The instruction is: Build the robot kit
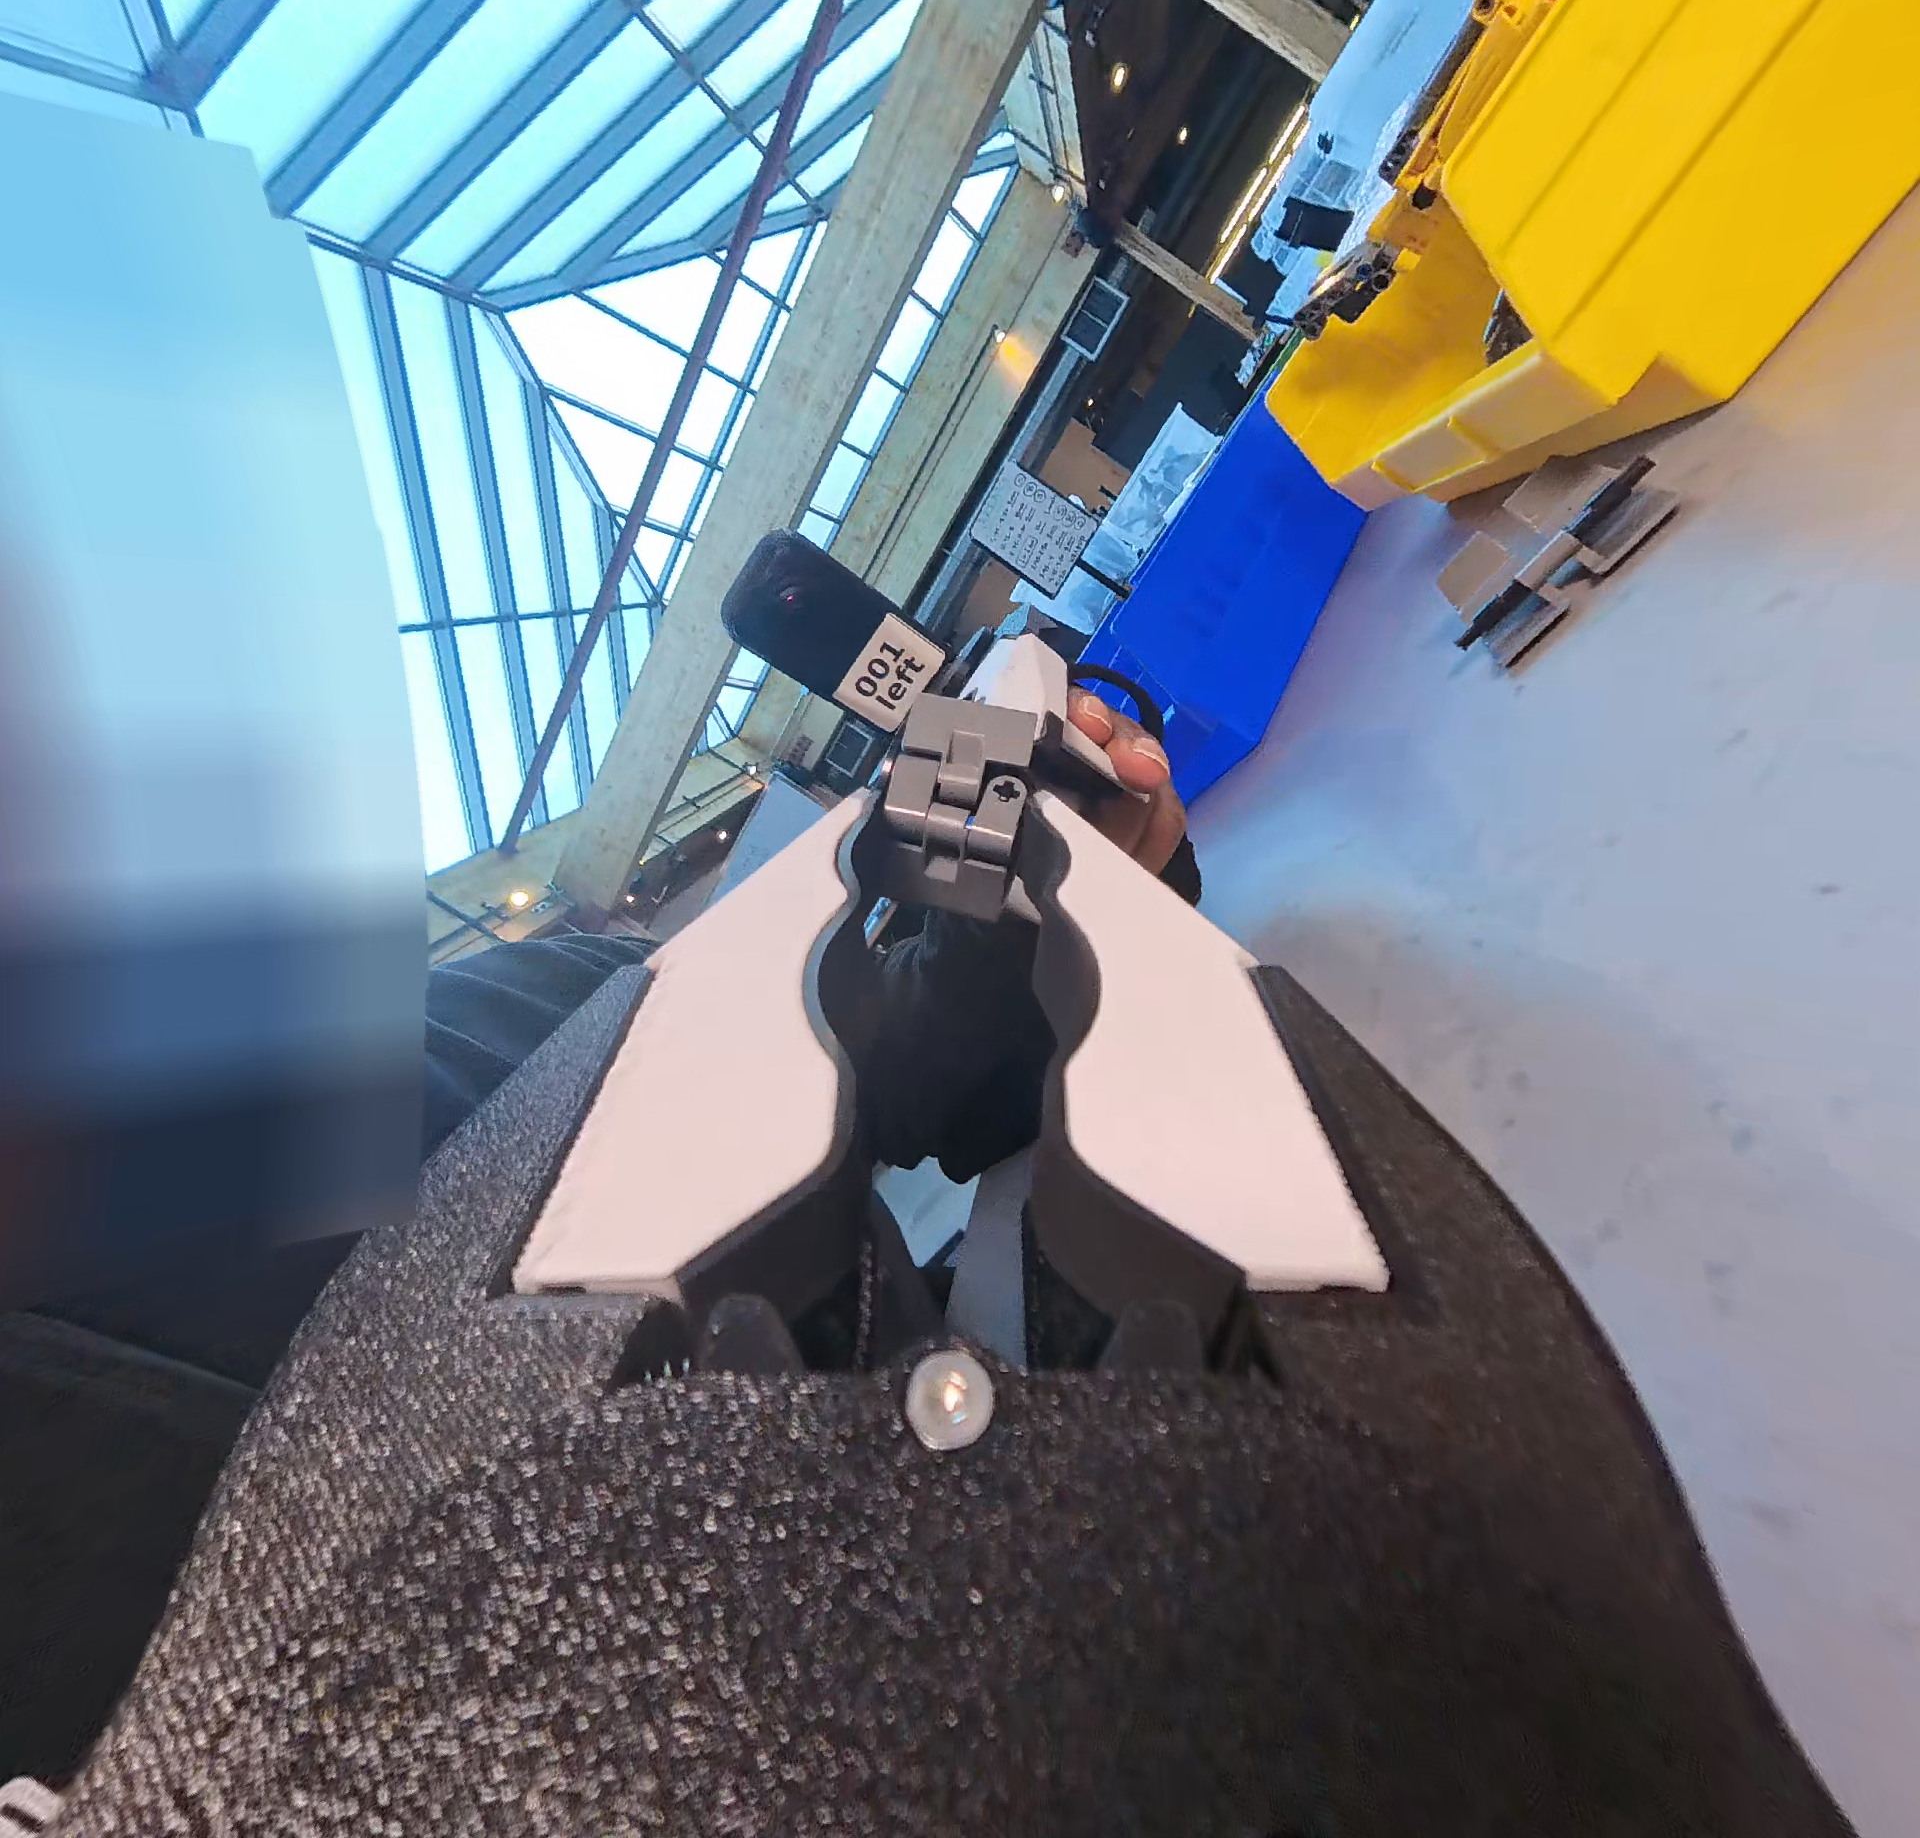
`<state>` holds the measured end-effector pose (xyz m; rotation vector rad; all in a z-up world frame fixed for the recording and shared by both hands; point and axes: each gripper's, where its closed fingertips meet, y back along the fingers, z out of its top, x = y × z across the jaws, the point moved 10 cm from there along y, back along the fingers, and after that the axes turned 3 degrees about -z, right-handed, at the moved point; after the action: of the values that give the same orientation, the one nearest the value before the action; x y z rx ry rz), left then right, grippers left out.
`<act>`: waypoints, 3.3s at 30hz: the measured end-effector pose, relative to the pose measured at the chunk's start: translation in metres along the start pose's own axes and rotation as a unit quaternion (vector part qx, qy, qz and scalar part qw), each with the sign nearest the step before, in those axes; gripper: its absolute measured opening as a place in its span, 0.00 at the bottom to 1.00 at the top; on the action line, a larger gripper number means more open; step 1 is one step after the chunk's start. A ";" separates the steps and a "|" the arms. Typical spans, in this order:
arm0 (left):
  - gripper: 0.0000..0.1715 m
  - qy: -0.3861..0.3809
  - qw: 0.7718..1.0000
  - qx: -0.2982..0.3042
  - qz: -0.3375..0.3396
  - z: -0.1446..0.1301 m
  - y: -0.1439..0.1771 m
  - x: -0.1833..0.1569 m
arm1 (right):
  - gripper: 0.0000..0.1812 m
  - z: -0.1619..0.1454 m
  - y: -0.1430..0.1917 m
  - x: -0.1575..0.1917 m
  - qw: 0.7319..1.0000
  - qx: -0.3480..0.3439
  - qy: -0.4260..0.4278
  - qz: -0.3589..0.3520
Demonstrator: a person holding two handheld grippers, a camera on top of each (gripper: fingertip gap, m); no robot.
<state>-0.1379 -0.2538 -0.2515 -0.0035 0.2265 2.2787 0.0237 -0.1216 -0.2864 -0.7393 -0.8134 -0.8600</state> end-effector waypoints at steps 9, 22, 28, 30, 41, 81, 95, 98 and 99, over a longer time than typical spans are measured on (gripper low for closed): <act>0.18 0.037 0.999 -0.020 -0.025 0.003 0.003 0.002 | 0.15 0.004 0.001 0.006 0.997 0.018 0.067 -0.017; 0.17 0.094 0.995 -0.008 -0.020 -0.003 0.004 0.012 | 0.19 0.010 0.003 0.026 0.949 0.056 0.295 -0.095; 0.17 0.169 0.985 -0.013 -0.030 -0.011 0.000 0.019 | 0.22 -0.003 -0.006 0.028 0.839 0.111 0.488 -0.213; 0.17 0.185 0.982 -0.021 -0.043 -0.013 -0.002 0.018 | 0.22 -0.008 -0.009 0.027 0.813 0.123 0.519 -0.234; 0.17 0.173 0.984 -0.019 -0.045 -0.013 -0.006 0.014 | 0.20 -0.008 -0.009 0.029 0.824 0.130 0.504 -0.225; 0.10 0.077 0.988 0.127 -0.030 -0.025 -0.020 0.000 | 0.20 -0.015 -0.004 0.032 0.763 0.225 0.574 -0.195; 0.10 0.047 0.993 0.094 -0.052 -0.020 -0.019 -0.005 | 0.26 -0.014 -0.003 0.039 0.764 0.203 0.587 -0.172; 0.10 0.033 0.995 0.074 -0.055 -0.015 -0.017 -0.008 | 0.31 -0.011 -0.001 0.042 0.776 0.197 0.577 -0.160; 0.10 0.035 0.996 0.069 -0.055 -0.015 -0.017 -0.007 | 0.32 -0.011 0.000 0.042 0.774 0.203 0.579 -0.159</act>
<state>-0.1216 -0.2509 -0.2679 -0.0223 0.4105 2.1519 0.0438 -0.1454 -0.2566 0.3854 0.0410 -1.1718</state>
